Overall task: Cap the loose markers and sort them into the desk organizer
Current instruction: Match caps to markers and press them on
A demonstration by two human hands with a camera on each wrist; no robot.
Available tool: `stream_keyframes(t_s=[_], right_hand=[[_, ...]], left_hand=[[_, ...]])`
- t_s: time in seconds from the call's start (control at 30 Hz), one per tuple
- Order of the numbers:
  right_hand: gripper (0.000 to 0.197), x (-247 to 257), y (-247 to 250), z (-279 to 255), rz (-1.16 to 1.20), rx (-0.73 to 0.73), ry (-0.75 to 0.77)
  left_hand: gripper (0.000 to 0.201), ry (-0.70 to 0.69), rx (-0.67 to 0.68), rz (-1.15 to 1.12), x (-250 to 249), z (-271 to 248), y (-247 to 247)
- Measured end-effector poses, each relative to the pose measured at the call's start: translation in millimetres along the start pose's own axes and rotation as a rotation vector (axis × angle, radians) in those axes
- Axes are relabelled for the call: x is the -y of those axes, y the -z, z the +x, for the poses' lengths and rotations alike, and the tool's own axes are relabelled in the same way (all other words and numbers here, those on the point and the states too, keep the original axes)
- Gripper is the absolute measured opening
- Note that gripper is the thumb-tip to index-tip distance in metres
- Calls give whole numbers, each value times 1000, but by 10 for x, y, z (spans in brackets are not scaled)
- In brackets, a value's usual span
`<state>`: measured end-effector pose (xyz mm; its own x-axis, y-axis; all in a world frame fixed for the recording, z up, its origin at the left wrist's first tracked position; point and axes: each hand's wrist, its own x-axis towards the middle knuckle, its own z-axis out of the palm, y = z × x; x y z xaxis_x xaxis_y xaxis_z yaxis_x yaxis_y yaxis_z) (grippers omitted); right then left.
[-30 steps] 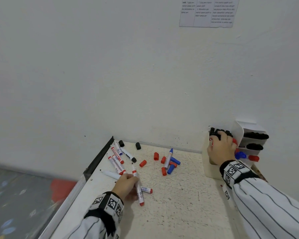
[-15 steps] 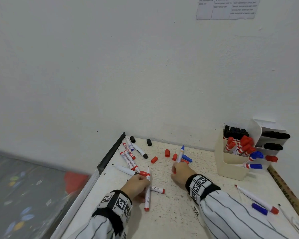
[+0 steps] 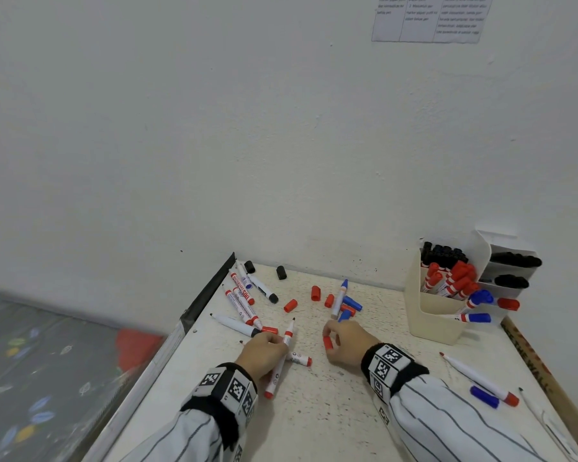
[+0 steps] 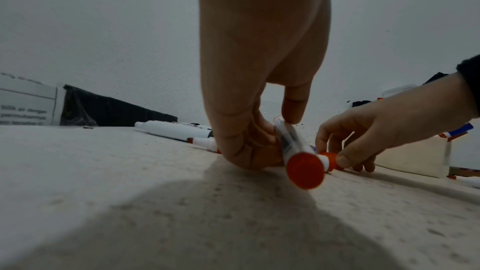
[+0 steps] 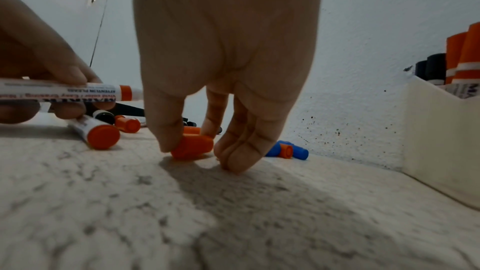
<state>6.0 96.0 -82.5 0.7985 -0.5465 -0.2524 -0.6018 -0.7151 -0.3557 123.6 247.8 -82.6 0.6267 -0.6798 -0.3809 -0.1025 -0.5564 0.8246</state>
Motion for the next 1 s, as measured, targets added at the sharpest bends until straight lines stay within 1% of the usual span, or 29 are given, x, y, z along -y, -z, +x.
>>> stream_keyframes(t_s=[0.07, 0.13, 0.23, 0.3, 0.37, 0.43, 0.5, 0.6, 0.7, 0.77, 0.83, 0.9, 1.0], right_hand=[[32, 17, 5, -12, -2, -11, -1], [30, 32, 7, -24, 49, -34, -4], [25, 60, 31, -37, 204, -164, 11], [30, 84, 69, -34, 291, -224, 62], [35, 126, 110, -42, 346, -213, 98], [31, 158, 115, -50, 374, -164, 94], [26, 177, 93, -61, 326, -100, 84], [23, 168, 67, -63, 326, -103, 111], [20, 184, 79, -94, 365, -86, 130], [31, 197, 83, -117, 371, -93, 111], [43, 215, 83, -147, 403, -136, 82], [49, 232, 97, -173, 476, -186, 52], [49, 274, 141, -214, 536, -235, 28]], left_hand=[[13, 0, 8, 3, 6, 1, -9], [16, -5, 16, 3, 17, 6, -20], [22, -35, 14, 31, 25, -1, -30], [25, -67, 17, 60, 26, -13, -31], [26, -94, 28, 73, 22, -32, -36], [27, -116, 47, 76, 26, -36, -51], [27, -151, 64, 81, 27, -58, -74], [27, -230, 88, 82, 33, -83, -99], [25, -254, 104, 40, 17, -118, -107], [22, -271, 79, 4, 3, -146, -110], [21, -329, 38, 2, -14, -191, -104], [30, -412, -22, 92, -24, -215, -106], [22, -524, -147, 297, -80, -245, -123]])
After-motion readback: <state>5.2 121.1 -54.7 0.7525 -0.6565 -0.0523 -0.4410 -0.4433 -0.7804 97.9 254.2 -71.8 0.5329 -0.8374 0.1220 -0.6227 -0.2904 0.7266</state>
